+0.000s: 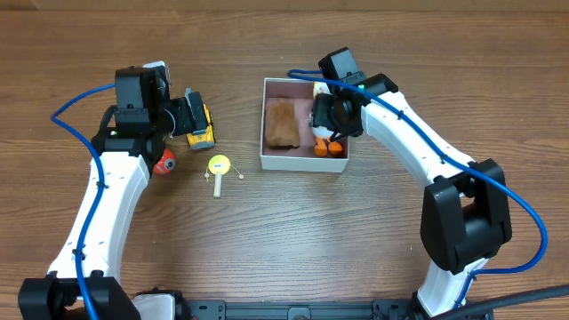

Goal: Pack container
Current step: 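Carry the duck into the box beside the brown plush and release, then grasp the yellow toy excavator with the left gripper and lift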

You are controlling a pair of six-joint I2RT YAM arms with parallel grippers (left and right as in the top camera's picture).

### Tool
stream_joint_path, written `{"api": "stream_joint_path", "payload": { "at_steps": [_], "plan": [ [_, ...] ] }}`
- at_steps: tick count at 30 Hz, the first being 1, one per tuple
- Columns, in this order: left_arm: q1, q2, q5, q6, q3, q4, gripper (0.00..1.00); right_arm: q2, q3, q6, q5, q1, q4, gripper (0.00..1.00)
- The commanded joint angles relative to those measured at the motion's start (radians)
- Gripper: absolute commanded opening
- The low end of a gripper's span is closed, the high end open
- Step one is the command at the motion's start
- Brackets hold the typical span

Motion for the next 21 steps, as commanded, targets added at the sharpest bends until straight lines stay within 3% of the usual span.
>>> {"api": "stream_joint_path", "payload": {
  "at_steps": [1, 11, 15, 21],
  "plan": [
    [0.004, 0.004, -0.004, 0.026, 0.026, 0.004, 1.00, -0.034, 0.030, -0.068, 0.048, -0.002, 0.011, 0.71],
    [0.004, 0.004, -0.002, 0.020, 0.026, 0.005, 1.00, -0.291, 0.167, -0.120, 0.122, -0.041, -0.115, 0.88],
    [0.003, 0.004, 0.027, 0.010, 0.026, 0.012, 1.00, -0.357, 0.167, -0.085, 0.097, -0.180, -0.210, 0.97],
    [0.003, 0.004, 0.110, 0.011, 0.026, 0.051, 1.00, -0.357, 0.149, -0.086, -0.094, -0.388, -0.286, 1.00]
  ]
}}
